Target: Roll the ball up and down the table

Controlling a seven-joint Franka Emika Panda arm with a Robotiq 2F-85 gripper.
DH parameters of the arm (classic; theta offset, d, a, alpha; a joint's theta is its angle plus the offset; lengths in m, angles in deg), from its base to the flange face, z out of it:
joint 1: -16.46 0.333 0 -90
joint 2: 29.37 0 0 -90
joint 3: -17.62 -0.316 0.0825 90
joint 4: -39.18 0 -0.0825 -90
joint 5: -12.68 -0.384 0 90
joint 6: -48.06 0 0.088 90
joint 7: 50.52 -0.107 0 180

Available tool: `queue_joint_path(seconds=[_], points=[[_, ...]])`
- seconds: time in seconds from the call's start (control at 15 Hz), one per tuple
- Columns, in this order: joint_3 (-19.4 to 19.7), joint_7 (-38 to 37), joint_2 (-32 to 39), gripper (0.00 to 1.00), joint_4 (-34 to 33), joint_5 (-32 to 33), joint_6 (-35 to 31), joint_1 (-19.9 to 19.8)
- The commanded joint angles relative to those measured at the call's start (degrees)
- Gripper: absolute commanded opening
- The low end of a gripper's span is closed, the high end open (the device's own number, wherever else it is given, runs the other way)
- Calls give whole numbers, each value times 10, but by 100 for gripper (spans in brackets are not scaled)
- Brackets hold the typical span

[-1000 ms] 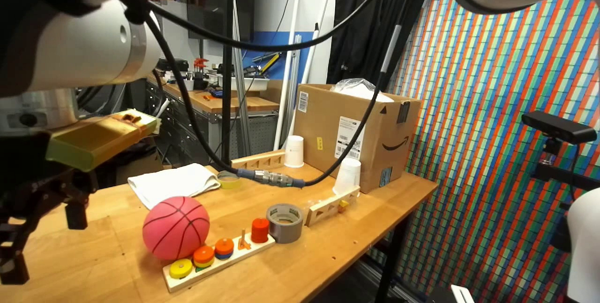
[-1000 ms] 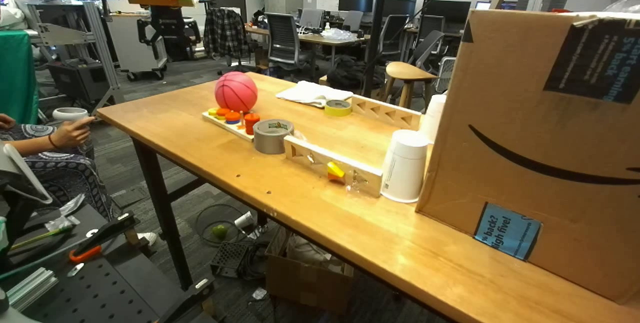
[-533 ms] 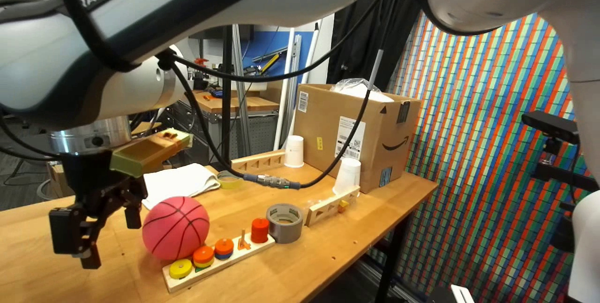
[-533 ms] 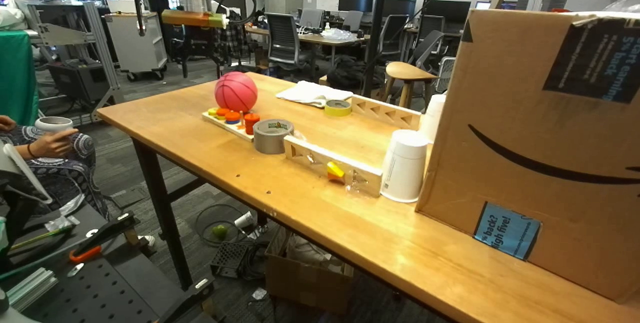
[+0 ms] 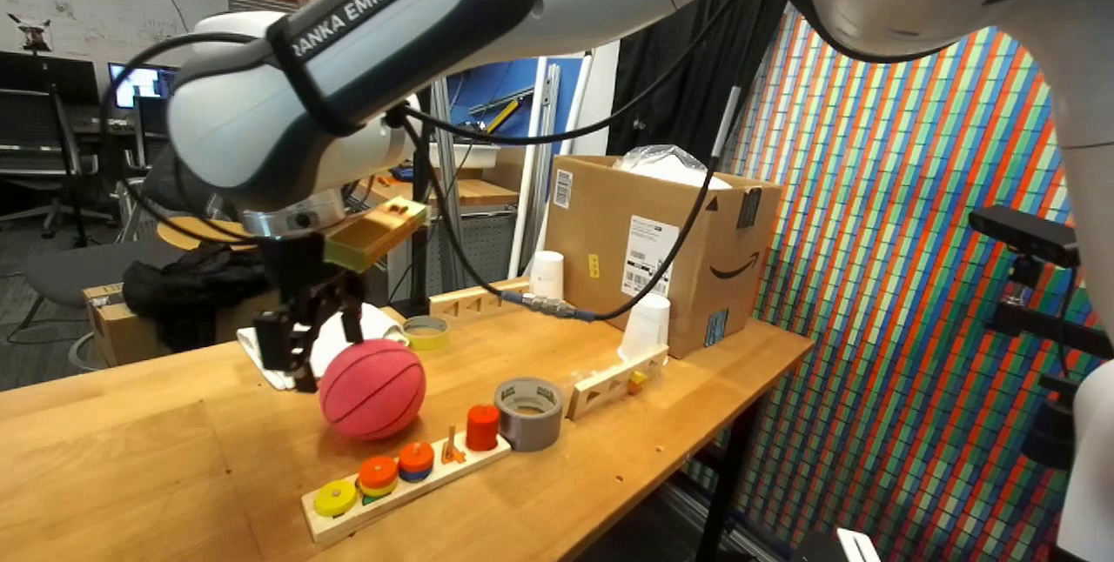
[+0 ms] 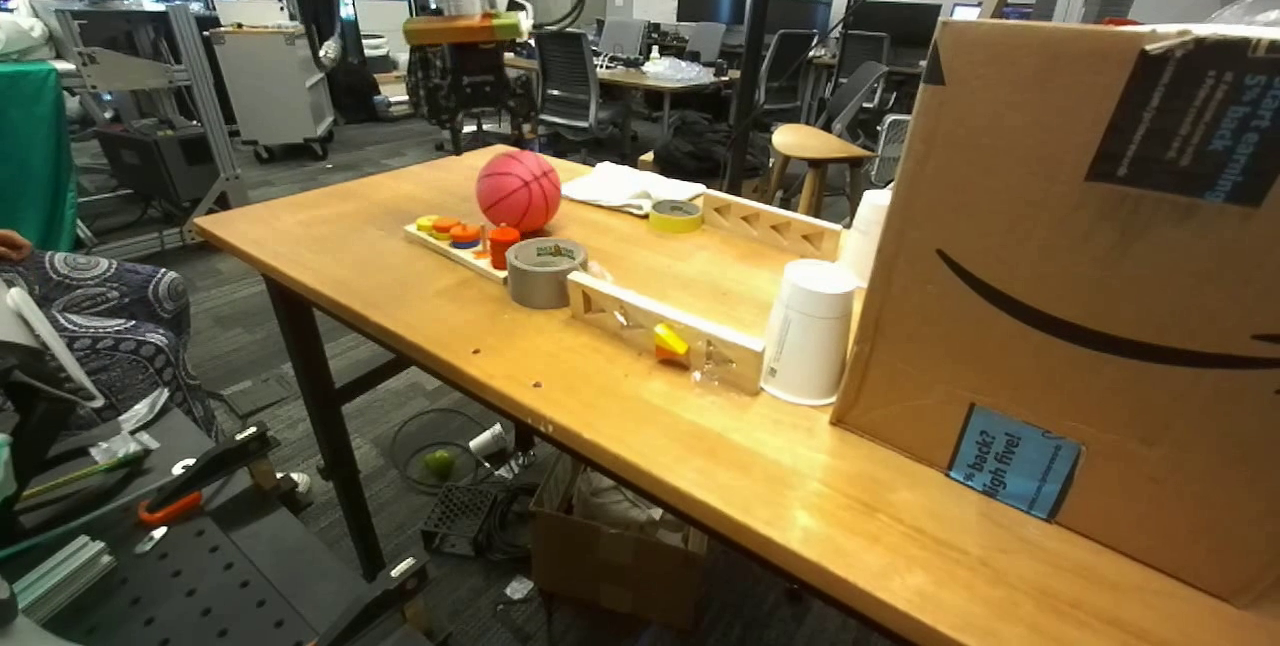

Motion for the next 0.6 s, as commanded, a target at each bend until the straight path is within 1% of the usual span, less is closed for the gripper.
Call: queue_joint_path(seconds=[0.0,0.13,0.2,0.27,0.4,0.53], points=[[54,-29,-36,100,9,60,16,-35],[80,-42,-59,100,18,74,12,-65],[82,-38,-74,100,34,82,2,-71],[82,-34,-84,100,44,86,0,-75],[73,-43,-121,100,96,108,-24,-71],[53,-33,-163,100,154,104,-45,-67]])
